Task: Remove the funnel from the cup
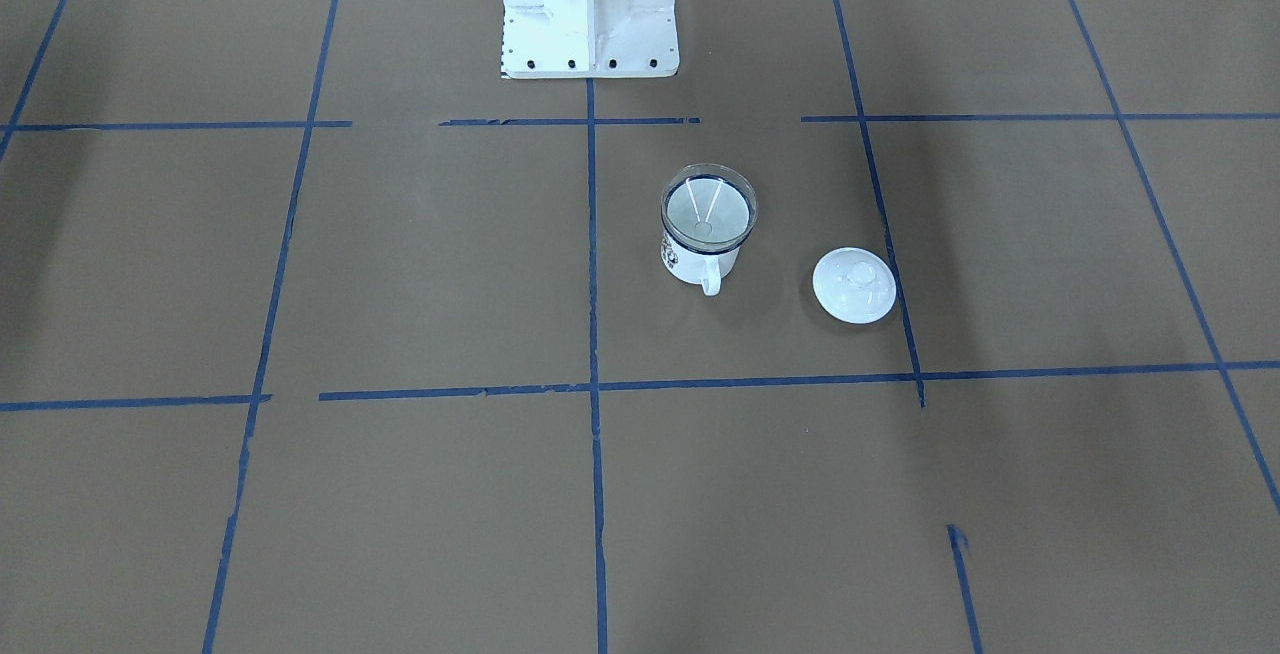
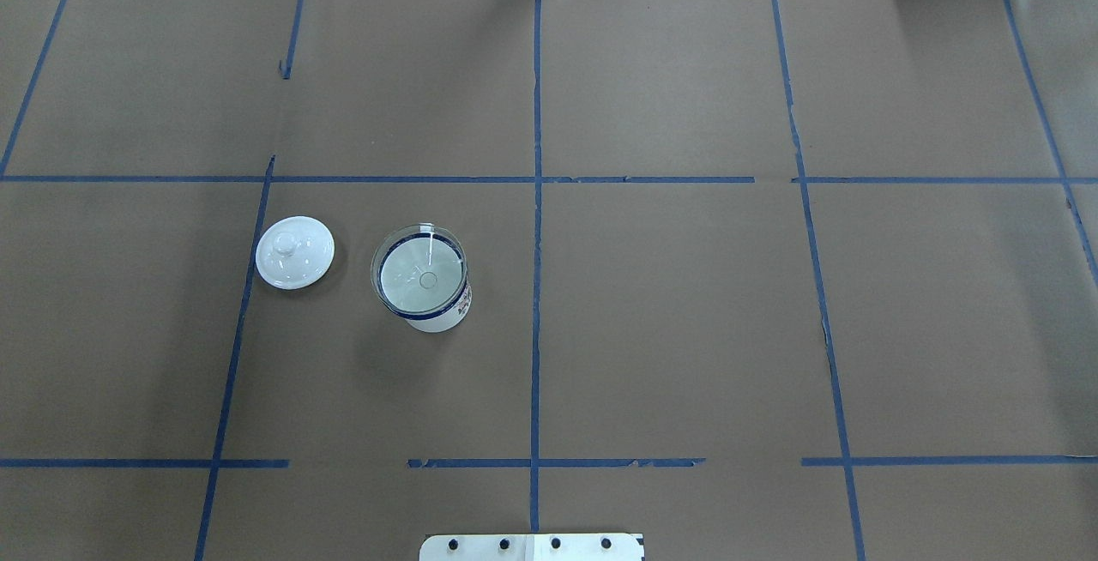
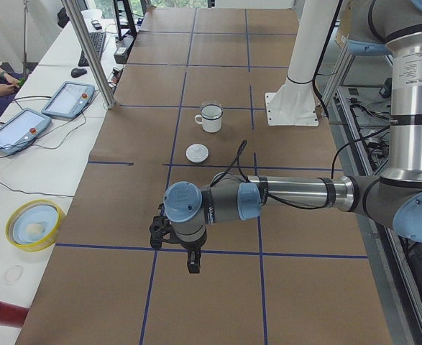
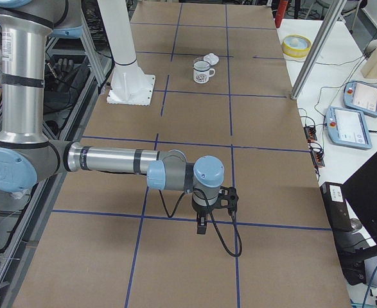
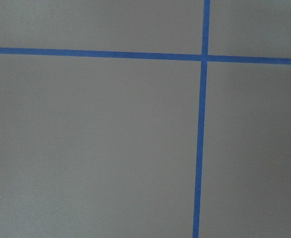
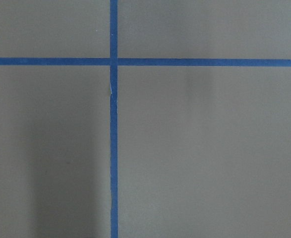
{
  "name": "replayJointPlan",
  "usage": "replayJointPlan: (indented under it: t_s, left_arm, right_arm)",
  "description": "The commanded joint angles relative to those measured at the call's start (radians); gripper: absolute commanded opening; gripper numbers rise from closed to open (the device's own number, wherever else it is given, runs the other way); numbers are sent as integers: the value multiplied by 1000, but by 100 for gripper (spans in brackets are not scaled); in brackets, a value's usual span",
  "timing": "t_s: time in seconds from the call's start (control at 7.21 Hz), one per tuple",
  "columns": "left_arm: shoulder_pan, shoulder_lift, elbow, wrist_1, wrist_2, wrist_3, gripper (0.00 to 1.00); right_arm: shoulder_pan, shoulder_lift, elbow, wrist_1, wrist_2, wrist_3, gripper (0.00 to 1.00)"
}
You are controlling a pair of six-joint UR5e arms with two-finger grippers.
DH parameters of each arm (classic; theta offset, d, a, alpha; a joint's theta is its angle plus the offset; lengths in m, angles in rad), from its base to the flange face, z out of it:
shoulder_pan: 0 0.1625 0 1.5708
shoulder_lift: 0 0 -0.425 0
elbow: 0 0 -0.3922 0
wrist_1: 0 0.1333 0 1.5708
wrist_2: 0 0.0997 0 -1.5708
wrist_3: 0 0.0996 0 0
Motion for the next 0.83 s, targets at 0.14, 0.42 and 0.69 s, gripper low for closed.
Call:
replayJointPlan:
  t_s: [0.14,0.42,0.69]
  left_arm:
    - [2,-16,5,-2,-1,-5,100]
    - [2,-64,-4,-2,4,-10,100]
    - [6,-191,-16,12,102,-98,100]
  right_arm:
    - [0,0,1,0,0,0,100]
    - [0,0,1,0,0,0,100]
    - [0,0,1,0,0,0,100]
